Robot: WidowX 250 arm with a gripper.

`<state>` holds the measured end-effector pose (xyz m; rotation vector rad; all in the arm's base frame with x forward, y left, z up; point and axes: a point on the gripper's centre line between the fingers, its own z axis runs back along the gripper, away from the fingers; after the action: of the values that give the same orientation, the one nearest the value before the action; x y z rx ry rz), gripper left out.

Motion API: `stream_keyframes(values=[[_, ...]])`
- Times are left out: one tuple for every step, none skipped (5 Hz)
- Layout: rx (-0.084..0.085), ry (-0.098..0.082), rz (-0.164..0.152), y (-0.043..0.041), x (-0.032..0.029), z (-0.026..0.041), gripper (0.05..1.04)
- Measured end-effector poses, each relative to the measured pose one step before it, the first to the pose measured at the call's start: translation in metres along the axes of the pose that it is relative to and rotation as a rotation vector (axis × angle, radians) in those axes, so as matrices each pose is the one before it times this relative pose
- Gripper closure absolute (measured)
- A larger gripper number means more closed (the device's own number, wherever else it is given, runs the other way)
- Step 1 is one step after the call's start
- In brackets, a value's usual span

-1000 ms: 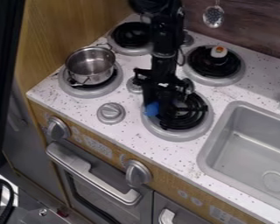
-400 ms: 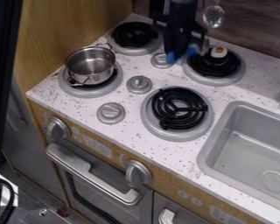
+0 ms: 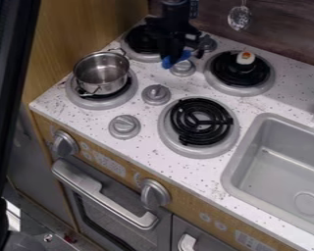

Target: Move the blue object from the right burner to the top of the table.

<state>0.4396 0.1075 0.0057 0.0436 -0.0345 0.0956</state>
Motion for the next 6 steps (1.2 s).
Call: stream_keyframes(values=[[0.0082,-0.0053,0.0305,0.01795,0.00621,-0.00681,0.913],[0.0024,-0.0005,0.0238,0.00899,0.004,-0.01116,0.913],[-0.0058,0.0186,0.0214,0.0068,-0.00041,-0.01098,0.885],[-0.0072,0.0243,0.0054,0.00329,-0.00634,-0.00617,0.639],[0.005,0.0577,-0.0136,-0.00035,-0.01484,-0.01239,0.316],[0.0026,-0.0314,-0.0172,-0.00859,-0.01329,0.02317,0.094]])
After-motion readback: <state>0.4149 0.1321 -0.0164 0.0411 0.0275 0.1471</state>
